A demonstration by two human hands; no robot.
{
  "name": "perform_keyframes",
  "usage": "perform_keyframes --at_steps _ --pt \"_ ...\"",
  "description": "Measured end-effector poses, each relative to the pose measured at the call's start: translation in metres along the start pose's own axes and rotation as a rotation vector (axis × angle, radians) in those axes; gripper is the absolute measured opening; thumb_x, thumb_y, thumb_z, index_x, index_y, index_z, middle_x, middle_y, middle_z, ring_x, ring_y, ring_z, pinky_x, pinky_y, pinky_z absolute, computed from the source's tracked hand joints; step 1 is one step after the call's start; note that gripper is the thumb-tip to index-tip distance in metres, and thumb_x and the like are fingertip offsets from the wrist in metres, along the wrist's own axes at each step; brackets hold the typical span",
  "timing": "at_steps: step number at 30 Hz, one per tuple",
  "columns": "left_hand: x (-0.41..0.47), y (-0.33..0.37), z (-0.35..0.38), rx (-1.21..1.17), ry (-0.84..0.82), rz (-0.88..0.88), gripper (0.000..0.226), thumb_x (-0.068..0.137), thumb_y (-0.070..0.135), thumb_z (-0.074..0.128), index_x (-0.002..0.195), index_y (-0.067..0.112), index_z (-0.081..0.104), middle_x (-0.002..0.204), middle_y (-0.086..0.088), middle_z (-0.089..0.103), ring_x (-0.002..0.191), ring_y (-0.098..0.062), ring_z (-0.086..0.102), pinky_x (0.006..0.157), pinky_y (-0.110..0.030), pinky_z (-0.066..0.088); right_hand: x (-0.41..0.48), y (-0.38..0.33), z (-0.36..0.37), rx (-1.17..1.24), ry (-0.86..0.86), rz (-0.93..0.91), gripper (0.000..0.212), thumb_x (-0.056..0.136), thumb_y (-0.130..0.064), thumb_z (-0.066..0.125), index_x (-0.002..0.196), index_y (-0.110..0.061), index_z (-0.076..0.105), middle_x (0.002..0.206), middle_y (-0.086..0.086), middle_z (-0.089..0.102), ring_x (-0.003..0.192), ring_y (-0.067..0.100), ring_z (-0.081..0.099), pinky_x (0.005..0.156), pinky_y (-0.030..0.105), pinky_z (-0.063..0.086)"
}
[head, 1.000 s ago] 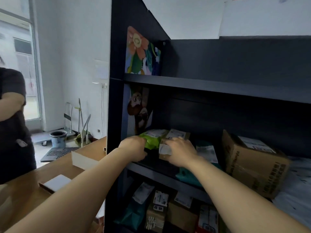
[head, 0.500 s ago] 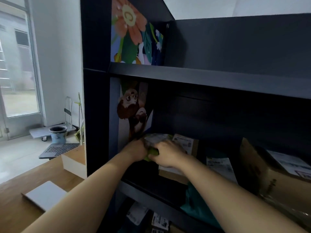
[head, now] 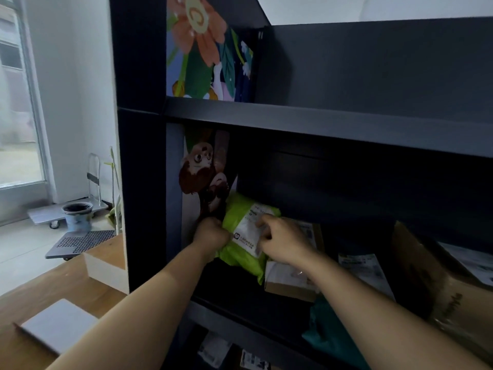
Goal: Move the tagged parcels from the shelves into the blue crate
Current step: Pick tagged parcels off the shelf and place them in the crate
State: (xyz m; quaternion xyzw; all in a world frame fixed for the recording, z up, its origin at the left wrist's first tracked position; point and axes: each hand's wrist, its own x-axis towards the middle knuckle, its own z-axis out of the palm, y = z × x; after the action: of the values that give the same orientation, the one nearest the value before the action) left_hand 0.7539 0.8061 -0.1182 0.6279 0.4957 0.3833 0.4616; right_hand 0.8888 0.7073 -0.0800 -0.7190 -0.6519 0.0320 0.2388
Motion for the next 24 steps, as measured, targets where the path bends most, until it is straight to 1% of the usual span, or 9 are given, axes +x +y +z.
perform_keyframes --at_steps 2,5,7,10,15,18,21,22,24 --pt "-0.007 0.004 0.005 -0.033 0.047 0.11 0.017 0.083 -0.003 0.063 0.077 0.012 0.057 0.081 -0.005 0.062 0.081 -0.023 0.06 0.074 -0.036 0.054 -0.004 0.005 -0.003 0.087 0.081 0.032 0.039 0.088 -0.012 0.055 0.125 -0.022 0.057 0.113 -0.003 0.066 0.1 0.016 0.062 0.073 0.022 0.044" --pt "-0.016 0.013 0.01 -0.026 0.078 0.232 0.019 0.085 0.002 0.064 0.074 0.013 0.053 0.074 -0.002 0.059 0.067 -0.014 0.054 0.058 -0.026 0.045 -0.013 0.012 -0.01 0.091 0.178 0.035 0.036 0.088 -0.015 0.057 0.123 -0.022 0.058 0.116 -0.005 0.066 0.103 0.016 0.062 0.079 0.026 0.049" --pt "-0.016 0.015 0.01 -0.016 0.096 0.256 0.023 0.086 0.003 0.063 0.071 0.015 0.051 0.073 -0.001 0.058 0.068 -0.015 0.053 0.054 -0.024 0.041 -0.02 0.017 -0.015 0.053 0.199 0.029 0.034 0.088 -0.017 0.057 0.122 -0.022 0.058 0.116 -0.002 0.066 0.104 0.019 0.062 0.082 0.032 0.052" --pt "-0.018 0.018 0.005 -0.03 0.122 0.238 0.024 0.086 0.004 0.064 0.07 0.015 0.05 0.072 -0.001 0.057 0.069 -0.017 0.054 0.051 -0.023 0.04 -0.026 0.026 -0.022 0.034 0.197 0.076 0.038 0.089 -0.021 0.056 0.127 -0.023 0.055 0.122 0.0 0.063 0.108 0.02 0.06 0.085 0.032 0.051" --pt "-0.015 0.025 -0.004 0.035 0.125 0.151 0.015 0.083 0.001 0.057 0.077 0.015 0.054 0.082 -0.007 0.061 0.083 -0.026 0.06 0.073 -0.034 0.052 -0.031 0.041 -0.027 0.017 0.164 0.181 0.048 0.088 -0.023 0.058 0.135 -0.022 0.048 0.135 0.002 0.051 0.121 0.022 0.049 0.096 0.034 0.046" --pt "-0.009 0.028 -0.005 0.182 0.066 0.125 0.012 0.085 0.003 0.053 0.094 0.007 0.06 0.096 -0.014 0.064 0.093 -0.03 0.062 0.081 -0.038 0.053 -0.032 0.048 -0.028 0.057 0.161 0.257 0.049 0.089 -0.024 0.058 0.136 -0.021 0.046 0.135 0.006 0.048 0.123 0.024 0.046 0.098 0.034 0.044" --pt "-0.013 0.028 -0.004 0.536 -0.001 0.148 0.023 0.092 0.006 0.047 0.111 0.006 0.059 0.117 -0.017 0.06 0.104 -0.03 0.057 0.084 -0.035 0.05 -0.036 0.052 -0.027 0.129 0.163 0.324 0.047 0.092 -0.024 0.054 0.138 -0.02 0.044 0.137 0.009 0.046 0.123 0.025 0.048 0.1 0.038 0.045" --pt "-0.015 0.028 -0.002 0.685 0.01 0.18 0.031 0.093 0.01 0.048 0.123 0.006 0.055 0.126 -0.018 0.056 0.111 -0.032 0.054 0.089 -0.036 0.049 -0.037 0.052 -0.028 0.163 0.154 0.344 0.049 0.093 -0.024 0.054 0.14 -0.019 0.042 0.138 0.009 0.044 0.123 0.025 0.047 0.101 0.039 0.045" --pt "-0.025 0.03 0.004 0.976 0.038 0.24 0.049 0.093 0.022 0.053 0.14 0.011 0.043 0.144 -0.018 0.039 0.129 -0.034 0.039 0.104 -0.043 0.038 -0.039 0.052 -0.029 0.242 0.144 0.39 0.057 0.09 -0.022 0.058 0.143 -0.017 0.037 0.141 0.008 0.039 0.125 0.025 0.045 0.103 0.039 0.044"
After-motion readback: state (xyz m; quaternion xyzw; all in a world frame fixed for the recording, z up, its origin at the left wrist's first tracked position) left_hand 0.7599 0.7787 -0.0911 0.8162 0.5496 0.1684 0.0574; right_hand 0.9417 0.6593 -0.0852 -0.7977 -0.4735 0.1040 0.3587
